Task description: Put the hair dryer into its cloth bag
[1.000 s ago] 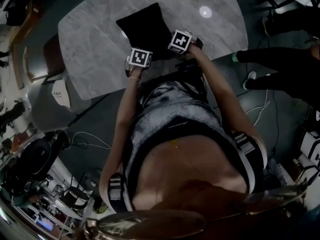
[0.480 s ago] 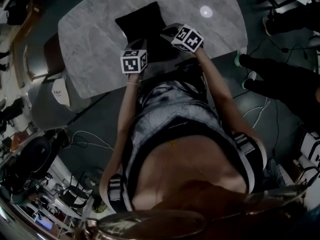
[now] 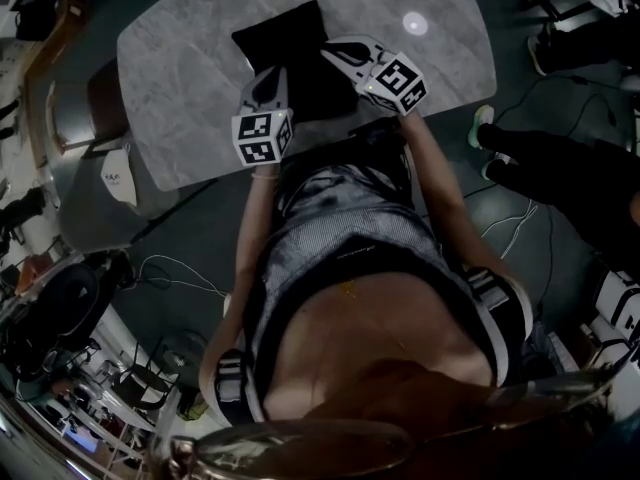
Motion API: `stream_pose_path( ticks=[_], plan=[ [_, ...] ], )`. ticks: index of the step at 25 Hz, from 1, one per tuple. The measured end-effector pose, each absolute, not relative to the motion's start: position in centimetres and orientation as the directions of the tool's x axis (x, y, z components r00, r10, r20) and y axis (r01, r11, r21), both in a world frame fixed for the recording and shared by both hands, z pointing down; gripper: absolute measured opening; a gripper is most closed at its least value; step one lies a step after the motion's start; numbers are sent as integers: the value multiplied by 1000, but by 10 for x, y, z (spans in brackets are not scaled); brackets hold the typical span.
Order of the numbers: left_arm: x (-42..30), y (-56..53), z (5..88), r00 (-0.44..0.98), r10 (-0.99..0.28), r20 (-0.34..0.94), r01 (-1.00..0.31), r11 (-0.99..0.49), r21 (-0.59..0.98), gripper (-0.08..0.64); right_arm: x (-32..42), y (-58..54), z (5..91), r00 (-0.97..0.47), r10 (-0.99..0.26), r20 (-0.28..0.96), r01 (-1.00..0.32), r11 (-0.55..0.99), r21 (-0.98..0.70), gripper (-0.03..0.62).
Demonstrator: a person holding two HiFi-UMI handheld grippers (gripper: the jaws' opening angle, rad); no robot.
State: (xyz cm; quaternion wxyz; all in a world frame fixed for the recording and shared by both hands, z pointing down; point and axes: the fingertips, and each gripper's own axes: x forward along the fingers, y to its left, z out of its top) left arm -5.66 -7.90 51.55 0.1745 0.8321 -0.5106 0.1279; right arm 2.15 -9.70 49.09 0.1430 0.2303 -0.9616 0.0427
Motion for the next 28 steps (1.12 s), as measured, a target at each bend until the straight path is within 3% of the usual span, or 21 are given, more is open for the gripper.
stream_pose_path(
  ticks=[5, 18, 28],
  plan=[
    [-64, -78, 488, 428, -849, 309, -904, -408, 132, 8, 17, -93, 445, -867, -466, 177, -469, 883, 29, 67],
    [-52, -58, 398, 405, -910, 94, -914, -401, 54, 8, 16, -62, 374, -868, -496, 32, -488, 863, 131, 67],
    [-50, -54, 392, 390, -917, 81, -921, -388, 39, 8, 12, -56, 371, -863, -502, 65, -489, 860, 143, 63]
  ],
)
